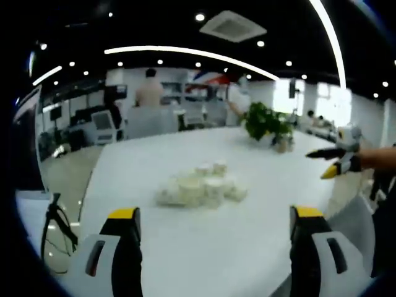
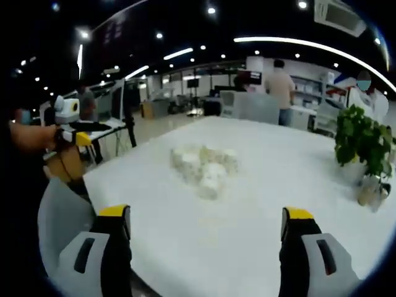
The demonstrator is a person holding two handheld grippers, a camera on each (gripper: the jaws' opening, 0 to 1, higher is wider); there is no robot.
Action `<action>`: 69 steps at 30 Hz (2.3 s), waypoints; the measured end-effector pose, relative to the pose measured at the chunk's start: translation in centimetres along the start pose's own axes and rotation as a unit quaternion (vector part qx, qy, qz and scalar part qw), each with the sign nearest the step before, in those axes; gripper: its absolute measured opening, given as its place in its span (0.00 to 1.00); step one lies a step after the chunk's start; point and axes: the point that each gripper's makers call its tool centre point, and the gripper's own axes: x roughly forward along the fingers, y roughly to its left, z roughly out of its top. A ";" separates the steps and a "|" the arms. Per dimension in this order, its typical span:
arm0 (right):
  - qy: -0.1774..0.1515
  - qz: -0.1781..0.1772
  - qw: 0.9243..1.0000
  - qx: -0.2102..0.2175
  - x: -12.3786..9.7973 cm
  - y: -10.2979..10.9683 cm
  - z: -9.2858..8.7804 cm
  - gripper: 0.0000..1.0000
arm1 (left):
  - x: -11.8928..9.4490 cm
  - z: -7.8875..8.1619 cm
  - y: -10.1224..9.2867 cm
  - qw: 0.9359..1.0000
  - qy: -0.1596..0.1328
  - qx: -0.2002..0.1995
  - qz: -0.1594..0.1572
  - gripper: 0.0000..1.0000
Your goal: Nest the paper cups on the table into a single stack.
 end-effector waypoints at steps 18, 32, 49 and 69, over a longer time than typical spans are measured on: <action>0.025 -0.034 0.999 0.018 -0.7 -1.4 -2.2 1.00 | 0.2 -1.5 1.4 1.000 0.026 0.009 0.010 0.99; 0.044 -0.008 0.999 -0.002 1.2 -0.2 -1.6 1.00 | -0.2 -1.4 0.9 0.999 0.020 0.027 0.002 0.99; 0.066 0.004 0.998 -0.015 1.9 -0.3 -1.5 1.00 | -0.3 -1.2 0.8 0.999 0.004 0.031 0.004 0.99; 0.130 0.048 0.990 -0.012 7.7 -2.4 3.0 0.96 | -1.0 -2.6 -0.6 1.000 0.010 0.028 0.006 0.99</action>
